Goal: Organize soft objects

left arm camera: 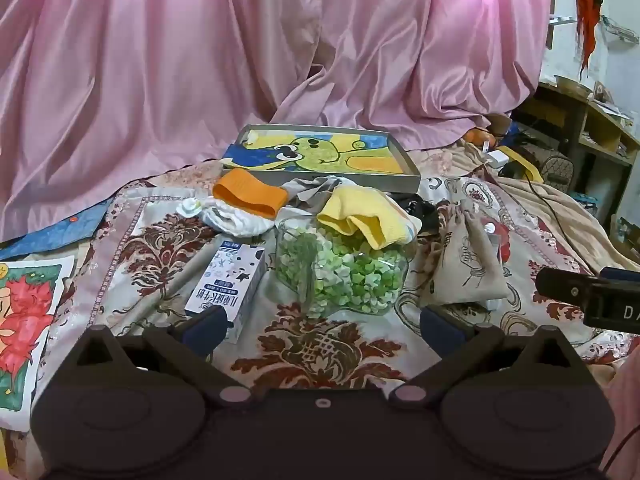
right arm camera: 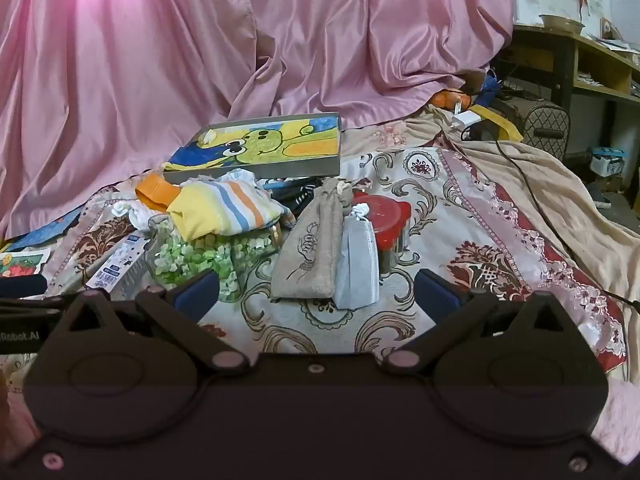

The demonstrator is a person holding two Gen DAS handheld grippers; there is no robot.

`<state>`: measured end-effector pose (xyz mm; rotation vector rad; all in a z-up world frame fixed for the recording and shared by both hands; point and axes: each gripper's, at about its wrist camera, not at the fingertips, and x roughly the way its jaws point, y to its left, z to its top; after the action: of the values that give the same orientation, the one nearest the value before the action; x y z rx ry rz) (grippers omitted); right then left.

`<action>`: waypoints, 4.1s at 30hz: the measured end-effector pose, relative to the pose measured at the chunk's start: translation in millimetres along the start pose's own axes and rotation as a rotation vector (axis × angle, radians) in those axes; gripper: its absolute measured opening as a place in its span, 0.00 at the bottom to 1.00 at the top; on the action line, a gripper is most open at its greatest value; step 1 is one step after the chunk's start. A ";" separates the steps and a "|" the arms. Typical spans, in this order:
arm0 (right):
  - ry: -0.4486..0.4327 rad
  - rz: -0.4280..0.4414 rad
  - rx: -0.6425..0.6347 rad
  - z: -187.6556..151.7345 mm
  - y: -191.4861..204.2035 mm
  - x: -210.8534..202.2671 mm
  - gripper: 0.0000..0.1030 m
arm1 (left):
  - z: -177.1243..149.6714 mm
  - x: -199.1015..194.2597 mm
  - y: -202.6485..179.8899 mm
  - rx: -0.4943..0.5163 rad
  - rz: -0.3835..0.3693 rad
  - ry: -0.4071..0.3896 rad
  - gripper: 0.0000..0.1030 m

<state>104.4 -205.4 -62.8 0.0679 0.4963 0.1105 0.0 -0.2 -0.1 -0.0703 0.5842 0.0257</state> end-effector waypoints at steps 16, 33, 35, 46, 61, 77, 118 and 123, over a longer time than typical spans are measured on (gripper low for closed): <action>0.003 -0.004 -0.005 -0.3 0.2 0.3 1.00 | 0.2 0.1 -0.4 0.001 0.002 -0.004 0.99; 0.005 -0.005 -0.007 -0.6 -0.1 0.5 1.00 | -0.1 0.0 -0.6 0.004 0.005 -0.006 0.99; 0.005 -0.005 -0.007 -0.7 -0.1 0.6 1.00 | -0.1 -0.1 -0.7 0.004 0.005 -0.006 0.99; 0.006 -0.005 -0.008 -0.8 -0.1 1.0 1.00 | -0.1 0.0 -0.7 0.006 0.006 -0.006 0.99; 0.007 -0.006 -0.008 -0.7 0.3 0.8 1.00 | -0.1 -0.1 -1.0 0.006 0.006 -0.005 0.99; 0.008 -0.006 -0.009 -0.6 0.4 0.6 1.00 | -0.1 0.1 -1.1 0.007 0.007 -0.005 0.99; -0.038 -0.013 -0.058 17.0 -8.8 26.0 1.00 | 41.1 55.9 11.8 -0.008 -0.021 -0.021 0.99; -0.029 0.010 -0.056 27.9 -17.0 45.2 0.99 | 56.0 75.8 7.3 0.020 -0.058 -0.053 0.98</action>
<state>158.7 -217.8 -61.2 0.0167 0.4637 0.1329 93.6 11.5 4.3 -0.0668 0.5294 -0.0342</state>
